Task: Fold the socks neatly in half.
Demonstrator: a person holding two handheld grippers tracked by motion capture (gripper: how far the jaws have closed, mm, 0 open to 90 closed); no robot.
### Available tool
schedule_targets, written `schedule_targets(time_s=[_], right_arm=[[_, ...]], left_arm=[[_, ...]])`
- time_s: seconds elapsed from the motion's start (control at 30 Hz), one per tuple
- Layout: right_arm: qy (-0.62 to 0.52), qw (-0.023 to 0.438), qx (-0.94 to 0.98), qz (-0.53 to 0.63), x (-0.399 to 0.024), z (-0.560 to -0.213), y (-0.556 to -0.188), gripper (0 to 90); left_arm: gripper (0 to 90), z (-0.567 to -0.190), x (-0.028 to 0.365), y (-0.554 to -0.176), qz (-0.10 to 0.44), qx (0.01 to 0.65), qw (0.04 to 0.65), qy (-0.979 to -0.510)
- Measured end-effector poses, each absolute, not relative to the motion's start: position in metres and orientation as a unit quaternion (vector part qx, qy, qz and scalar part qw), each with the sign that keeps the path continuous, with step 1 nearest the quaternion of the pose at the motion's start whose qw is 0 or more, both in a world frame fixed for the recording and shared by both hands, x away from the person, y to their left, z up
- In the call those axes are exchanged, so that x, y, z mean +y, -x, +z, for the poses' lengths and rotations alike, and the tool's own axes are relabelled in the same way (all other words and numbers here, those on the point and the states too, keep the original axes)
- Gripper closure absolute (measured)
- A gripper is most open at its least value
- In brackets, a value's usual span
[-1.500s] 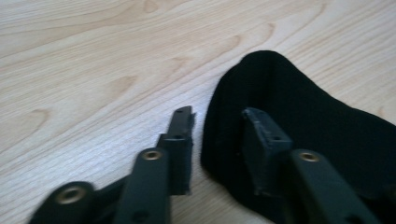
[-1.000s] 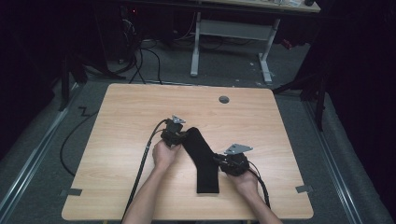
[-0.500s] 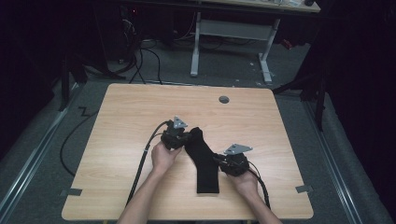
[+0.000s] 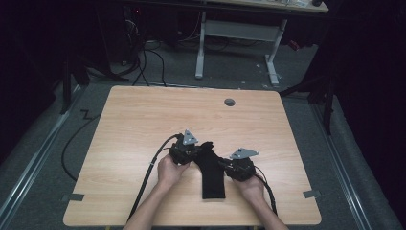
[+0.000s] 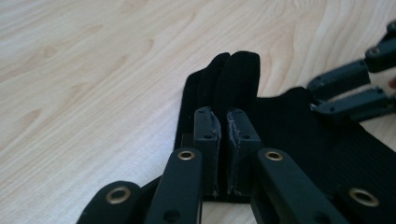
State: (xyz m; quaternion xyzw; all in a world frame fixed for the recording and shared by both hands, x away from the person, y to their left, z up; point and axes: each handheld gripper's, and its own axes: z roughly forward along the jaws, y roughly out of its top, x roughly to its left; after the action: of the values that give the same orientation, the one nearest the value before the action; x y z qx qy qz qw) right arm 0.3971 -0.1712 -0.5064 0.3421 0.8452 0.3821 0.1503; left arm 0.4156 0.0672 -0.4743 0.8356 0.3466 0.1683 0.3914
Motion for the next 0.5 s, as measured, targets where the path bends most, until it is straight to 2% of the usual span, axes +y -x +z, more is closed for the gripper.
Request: schedule_targets(time_s=[0.23,0.5], right_arm=[[-0.342,0.150,0.845,0.382,-0.171,-0.507,-0.397,72.5],[-0.344,0.153,0.845,0.379,-0.170,-0.505,-0.397,73.8]], left_arm=[[83.3,-0.487,0.061,-0.410,0.164,0.340,0.380,-0.844],[77.7,-0.493,0.062,-0.405,0.149,0.343,0.383,-0.845]])
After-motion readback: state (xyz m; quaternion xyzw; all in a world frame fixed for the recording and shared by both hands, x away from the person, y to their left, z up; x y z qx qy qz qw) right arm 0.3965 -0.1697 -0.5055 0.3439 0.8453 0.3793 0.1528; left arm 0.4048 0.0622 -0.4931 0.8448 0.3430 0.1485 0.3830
